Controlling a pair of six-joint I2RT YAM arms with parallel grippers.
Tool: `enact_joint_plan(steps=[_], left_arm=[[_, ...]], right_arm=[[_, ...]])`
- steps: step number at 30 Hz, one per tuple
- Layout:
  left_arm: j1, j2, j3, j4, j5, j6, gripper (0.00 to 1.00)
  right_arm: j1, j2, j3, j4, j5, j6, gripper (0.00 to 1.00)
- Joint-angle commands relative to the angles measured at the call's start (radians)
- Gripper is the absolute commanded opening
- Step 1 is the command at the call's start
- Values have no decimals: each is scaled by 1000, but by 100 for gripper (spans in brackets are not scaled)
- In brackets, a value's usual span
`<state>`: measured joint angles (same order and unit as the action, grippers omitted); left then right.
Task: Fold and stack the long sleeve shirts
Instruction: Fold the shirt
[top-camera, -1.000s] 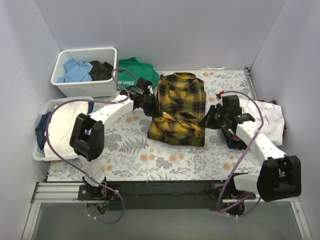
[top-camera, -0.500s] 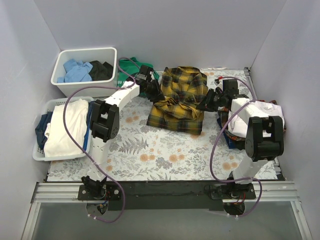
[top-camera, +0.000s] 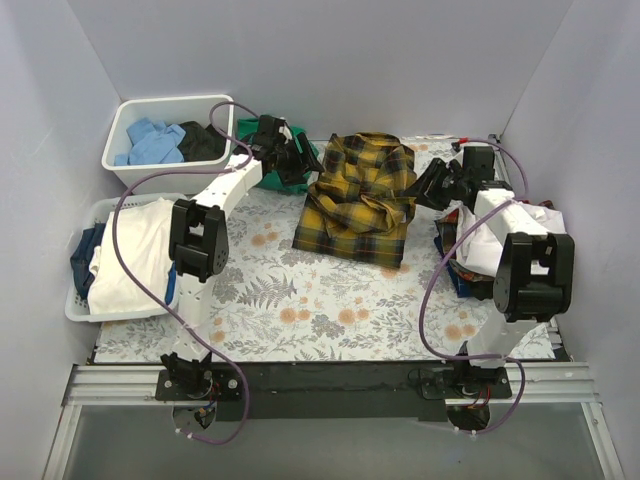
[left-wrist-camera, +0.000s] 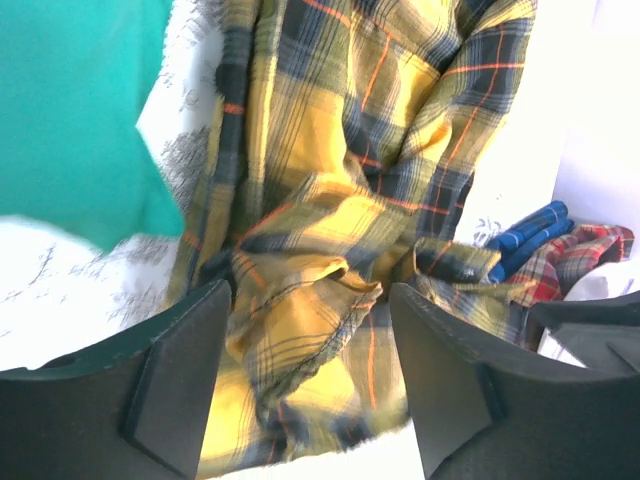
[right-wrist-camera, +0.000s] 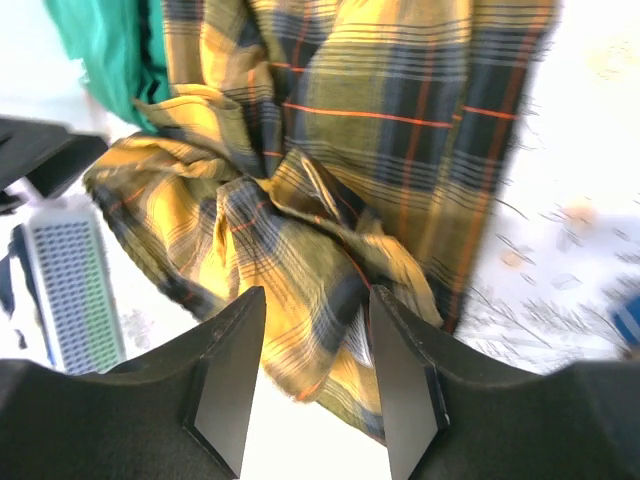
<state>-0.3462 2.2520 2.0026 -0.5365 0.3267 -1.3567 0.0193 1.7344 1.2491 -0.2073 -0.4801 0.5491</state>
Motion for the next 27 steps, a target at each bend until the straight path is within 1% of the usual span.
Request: enact_joint_plan(steps=[1,2,4,5,6,7,8,9,12,14,19,21,24,26,27], left_arm=[[0,-170,-73,29,8,79,65],[-2,-180,-91,14,27,94,65],[-2,-206,-119,-5,55,137,61],[-5,-218,-163,-23,64,151,59],[-7,-253,-191,-26,64,178,56],[-10,-270,-229,-26,60,192,53],[-17,-291,-293,-25,51,208,51],[-20,-307,-326,-23,42,218,45],[-34,-327,-386,-25,64,255,38],[-54,-307,-387,-36,64,258,34],[-111,-226,-322,-54,28,266,32],[-128,-177,-297,-74,17,263,29],[-145,-138,-251,-97,-47,252,24],[-151,-132,-228,-76,-64,245,24],[-151,-112,-214,-71,-72,235,26]], right_arm=[[19,-142,-53,-14,129,-49,55],[31,-162,-71,-32,180,-79,55],[88,-217,-76,-61,234,-127,55],[117,-231,-79,-93,280,-170,55],[180,-252,-76,-110,302,-193,54],[214,-260,-79,-128,322,-211,55],[247,-268,-82,-142,359,-225,54],[302,-269,-98,-162,373,-224,54],[361,-260,-138,-167,394,-195,52],[373,-228,-140,-165,388,-186,50],[396,-127,-85,-222,393,-201,47],[398,-87,-67,-233,405,-206,46],[399,-44,-22,-245,442,-212,46],[400,-12,21,-262,474,-219,45],[398,0,36,-267,486,-219,45]])
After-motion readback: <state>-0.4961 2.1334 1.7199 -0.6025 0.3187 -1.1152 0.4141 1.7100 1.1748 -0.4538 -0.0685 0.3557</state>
